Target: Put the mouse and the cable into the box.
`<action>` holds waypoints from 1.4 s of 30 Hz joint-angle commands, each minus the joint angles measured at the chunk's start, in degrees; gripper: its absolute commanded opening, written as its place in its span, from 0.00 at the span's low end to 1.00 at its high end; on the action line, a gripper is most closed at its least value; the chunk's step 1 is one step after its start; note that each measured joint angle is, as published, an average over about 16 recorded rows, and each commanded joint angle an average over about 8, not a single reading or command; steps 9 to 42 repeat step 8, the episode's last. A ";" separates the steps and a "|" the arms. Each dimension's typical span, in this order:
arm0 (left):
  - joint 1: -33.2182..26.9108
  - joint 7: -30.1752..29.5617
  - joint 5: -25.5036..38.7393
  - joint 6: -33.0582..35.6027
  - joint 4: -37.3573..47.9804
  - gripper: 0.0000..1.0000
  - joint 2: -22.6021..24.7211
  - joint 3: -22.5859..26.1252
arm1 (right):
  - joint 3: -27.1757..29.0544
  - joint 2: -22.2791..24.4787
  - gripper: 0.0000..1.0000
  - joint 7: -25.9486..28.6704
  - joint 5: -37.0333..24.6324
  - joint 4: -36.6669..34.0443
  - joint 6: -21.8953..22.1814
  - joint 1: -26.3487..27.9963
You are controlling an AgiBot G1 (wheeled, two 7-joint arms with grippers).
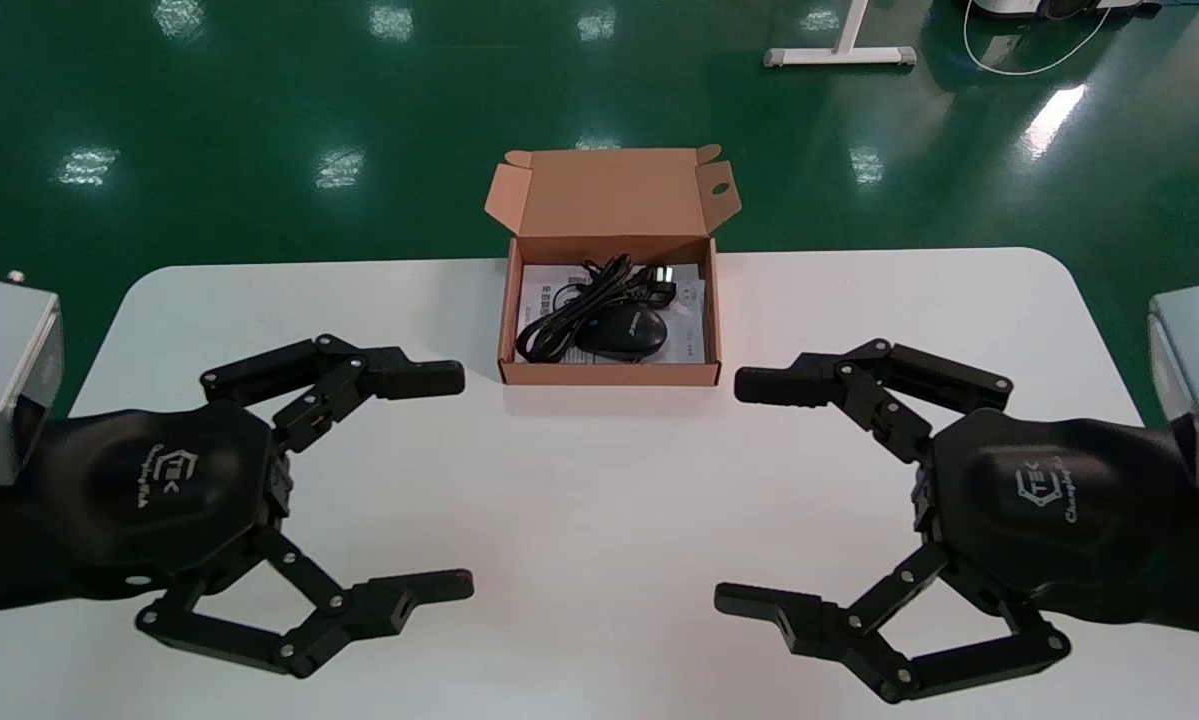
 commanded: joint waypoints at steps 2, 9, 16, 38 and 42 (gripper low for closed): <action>0.00 0.00 0.00 0.00 0.00 1.00 0.00 0.00 | 0.00 0.00 1.00 0.00 0.00 0.00 0.00 0.00; 0.00 0.00 0.00 0.00 0.00 1.00 0.00 0.00 | 0.00 0.00 1.00 0.00 0.00 0.00 0.00 0.00; 0.00 0.00 0.00 0.00 0.00 1.00 0.00 0.00 | 0.00 0.00 1.00 0.00 0.00 0.00 0.00 0.00; 0.00 0.00 0.00 0.00 0.00 1.00 0.00 0.00 | 0.00 0.00 1.00 0.00 0.00 0.00 0.00 0.00; 0.00 0.00 0.00 0.00 0.00 1.00 0.00 0.00 | 0.00 0.00 1.00 0.00 0.00 0.00 0.00 0.00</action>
